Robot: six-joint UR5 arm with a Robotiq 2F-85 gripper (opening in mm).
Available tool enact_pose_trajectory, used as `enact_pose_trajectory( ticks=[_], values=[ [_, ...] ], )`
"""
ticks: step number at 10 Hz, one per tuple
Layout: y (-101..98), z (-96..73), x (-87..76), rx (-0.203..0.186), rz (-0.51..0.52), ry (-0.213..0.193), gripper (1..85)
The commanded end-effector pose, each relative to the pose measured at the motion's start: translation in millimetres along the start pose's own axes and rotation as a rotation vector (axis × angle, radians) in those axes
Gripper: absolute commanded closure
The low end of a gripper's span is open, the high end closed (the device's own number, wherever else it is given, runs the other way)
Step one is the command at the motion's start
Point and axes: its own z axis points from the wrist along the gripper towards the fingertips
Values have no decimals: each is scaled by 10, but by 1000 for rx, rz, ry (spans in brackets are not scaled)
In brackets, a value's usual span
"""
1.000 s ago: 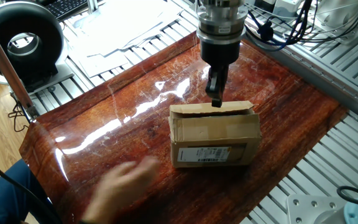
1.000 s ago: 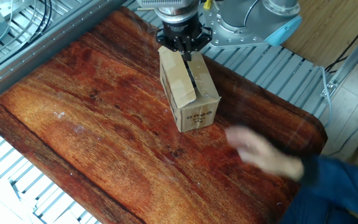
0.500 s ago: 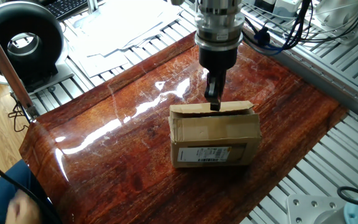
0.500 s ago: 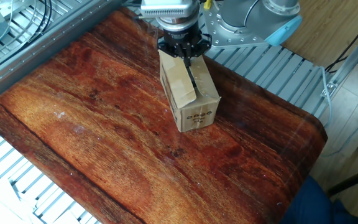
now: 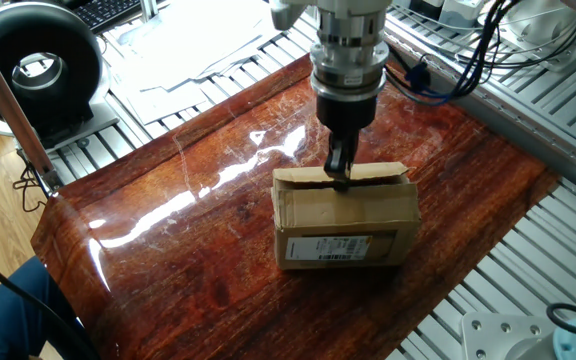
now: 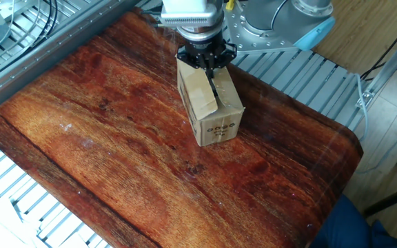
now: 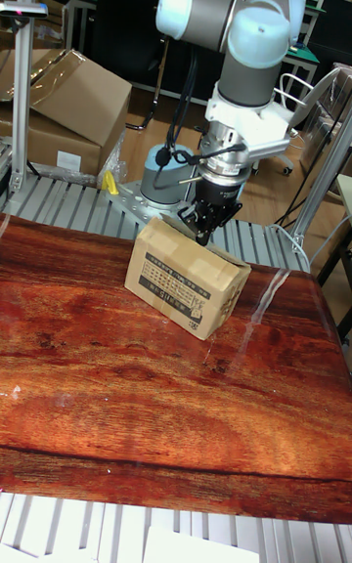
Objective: Open a box
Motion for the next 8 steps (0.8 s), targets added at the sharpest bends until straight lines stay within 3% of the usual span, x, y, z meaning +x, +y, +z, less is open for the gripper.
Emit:
enact_pose_trajectory(
  ticks=[1, 3, 5, 8],
  values=[
    [-93, 72, -139, 20, -38, -45, 847],
    [-473, -50, -195, 85, -138, -38, 847],
    [-617, -214, -209, 93, -175, -25, 847],
    [-699, -247, -252, 122, -189, -25, 847]
  ],
)
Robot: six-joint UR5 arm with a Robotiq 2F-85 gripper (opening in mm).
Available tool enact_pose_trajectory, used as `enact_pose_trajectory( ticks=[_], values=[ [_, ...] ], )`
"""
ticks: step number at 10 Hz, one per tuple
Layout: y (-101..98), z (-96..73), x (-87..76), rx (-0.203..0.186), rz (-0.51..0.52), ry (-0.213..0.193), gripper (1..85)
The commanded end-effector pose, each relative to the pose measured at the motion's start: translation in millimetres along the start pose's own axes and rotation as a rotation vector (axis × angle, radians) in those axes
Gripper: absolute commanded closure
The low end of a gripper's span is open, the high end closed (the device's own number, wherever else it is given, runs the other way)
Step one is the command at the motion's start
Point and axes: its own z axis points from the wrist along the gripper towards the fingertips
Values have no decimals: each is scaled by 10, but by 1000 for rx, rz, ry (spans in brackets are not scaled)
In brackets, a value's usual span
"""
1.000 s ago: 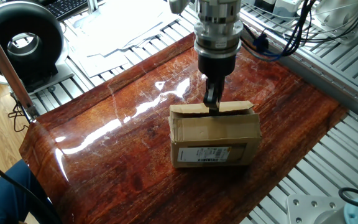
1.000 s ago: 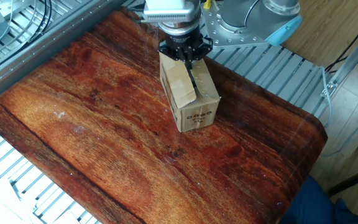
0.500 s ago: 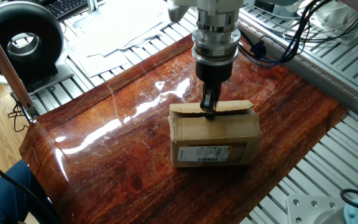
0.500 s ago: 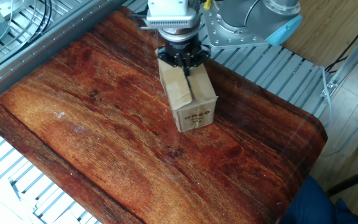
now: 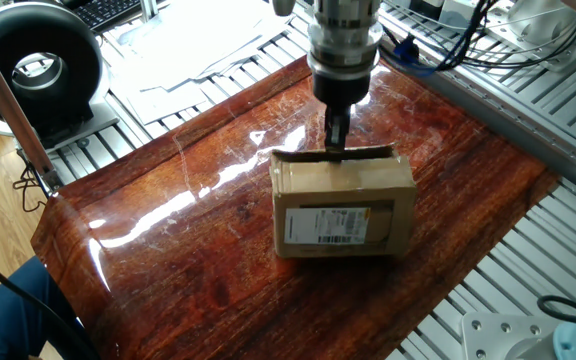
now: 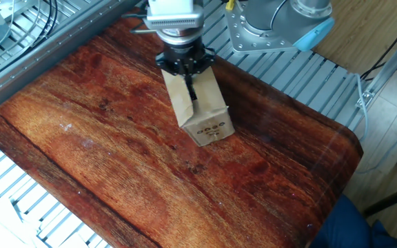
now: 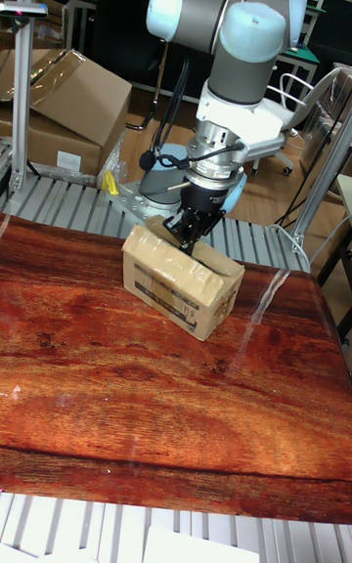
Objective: Open a box
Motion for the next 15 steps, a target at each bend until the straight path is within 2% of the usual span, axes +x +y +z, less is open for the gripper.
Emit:
enact_pose_trajectory(
  ticks=[1, 4, 7, 10, 11, 13, 15],
  values=[
    [-183, -81, -45, 42, -41, 0, 847],
    [-261, -88, -60, 52, -56, 0, 847],
    [-384, 79, -171, 67, -44, -12, 847],
    [-231, 265, -136, 9, -23, -17, 847],
    [-150, 318, -84, -17, -22, -2, 847],
    [-133, 407, -108, -21, -24, -7, 847],
    [-126, 414, -102, -26, -29, -5, 847]
  ],
)
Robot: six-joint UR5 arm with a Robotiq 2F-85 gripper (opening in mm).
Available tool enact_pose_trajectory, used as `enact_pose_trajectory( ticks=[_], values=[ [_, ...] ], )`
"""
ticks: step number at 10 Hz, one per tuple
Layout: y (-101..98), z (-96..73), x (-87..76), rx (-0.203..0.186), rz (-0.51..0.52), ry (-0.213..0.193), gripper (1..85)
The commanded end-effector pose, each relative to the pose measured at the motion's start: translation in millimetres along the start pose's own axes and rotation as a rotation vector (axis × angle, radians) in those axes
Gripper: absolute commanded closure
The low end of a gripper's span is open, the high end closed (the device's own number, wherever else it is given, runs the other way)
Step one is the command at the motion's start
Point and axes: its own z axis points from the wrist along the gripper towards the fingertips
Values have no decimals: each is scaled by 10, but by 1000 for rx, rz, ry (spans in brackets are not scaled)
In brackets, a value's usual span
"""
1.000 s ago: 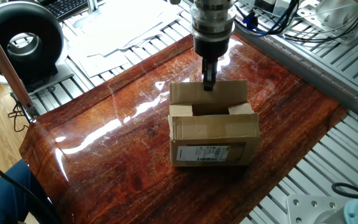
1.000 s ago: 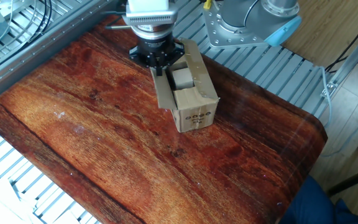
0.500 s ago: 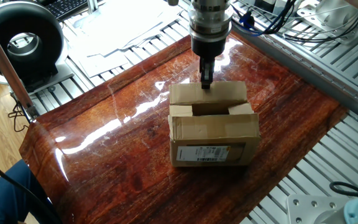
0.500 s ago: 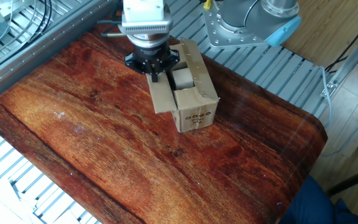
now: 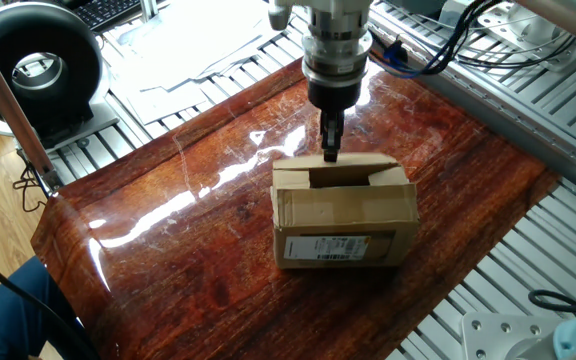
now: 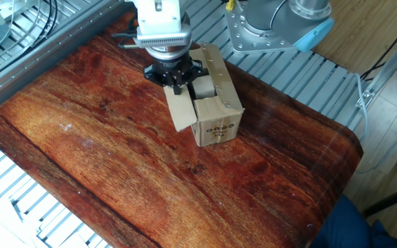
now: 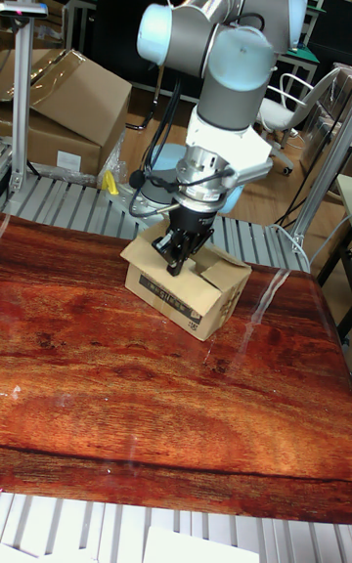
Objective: Open a box
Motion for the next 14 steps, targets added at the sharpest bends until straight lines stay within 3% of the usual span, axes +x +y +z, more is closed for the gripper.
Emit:
enact_pose_trajectory(
  ticks=[1, 4, 7, 9, 11, 14],
  values=[
    [63, 37, -14, -30, -1, -11, 847],
    [126, -275, 105, -87, -3, 35, 847],
    [154, -440, 133, -99, 8, 49, 847],
    [254, -345, 135, -115, 24, 32, 847],
    [547, -184, 148, -174, 77, 3, 847],
    [779, -97, 178, -206, 125, -6, 847]
  ],
)
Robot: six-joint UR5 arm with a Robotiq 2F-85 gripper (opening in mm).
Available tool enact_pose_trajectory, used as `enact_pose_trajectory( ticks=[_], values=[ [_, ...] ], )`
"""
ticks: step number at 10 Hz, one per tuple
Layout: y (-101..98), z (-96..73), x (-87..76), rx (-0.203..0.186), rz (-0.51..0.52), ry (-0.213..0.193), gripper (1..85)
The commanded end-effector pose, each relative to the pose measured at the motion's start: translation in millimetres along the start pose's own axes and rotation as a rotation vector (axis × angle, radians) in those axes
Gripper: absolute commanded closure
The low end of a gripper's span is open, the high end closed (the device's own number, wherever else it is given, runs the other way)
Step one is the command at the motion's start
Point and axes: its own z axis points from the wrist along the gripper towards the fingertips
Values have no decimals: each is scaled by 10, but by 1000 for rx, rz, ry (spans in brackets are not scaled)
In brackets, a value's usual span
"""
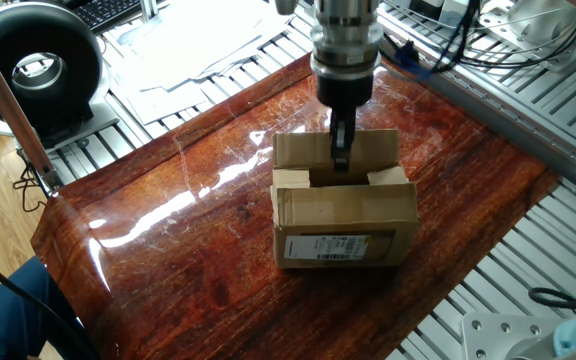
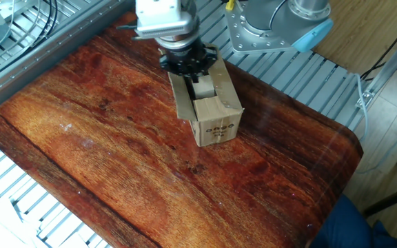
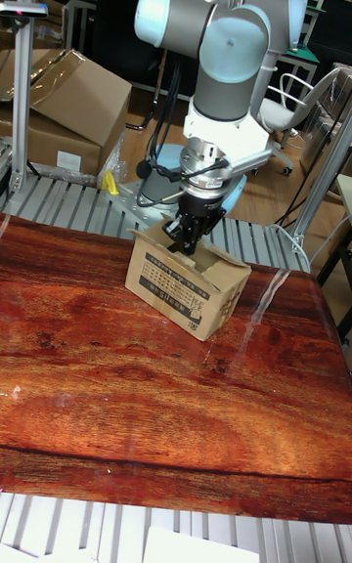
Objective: Open a box
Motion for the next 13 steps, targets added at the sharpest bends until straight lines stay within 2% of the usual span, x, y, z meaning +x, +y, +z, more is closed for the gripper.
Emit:
enact_pose_trajectory(
  ticks=[1, 6, 9, 13],
  values=[
    [299, 101, 3, -80, 58, -34, 847],
    [676, -54, 13, -213, 174, -24, 847],
    [741, -249, 67, -238, 198, 14, 847],
    [791, -159, -8, -225, 216, 0, 847]
  ],
)
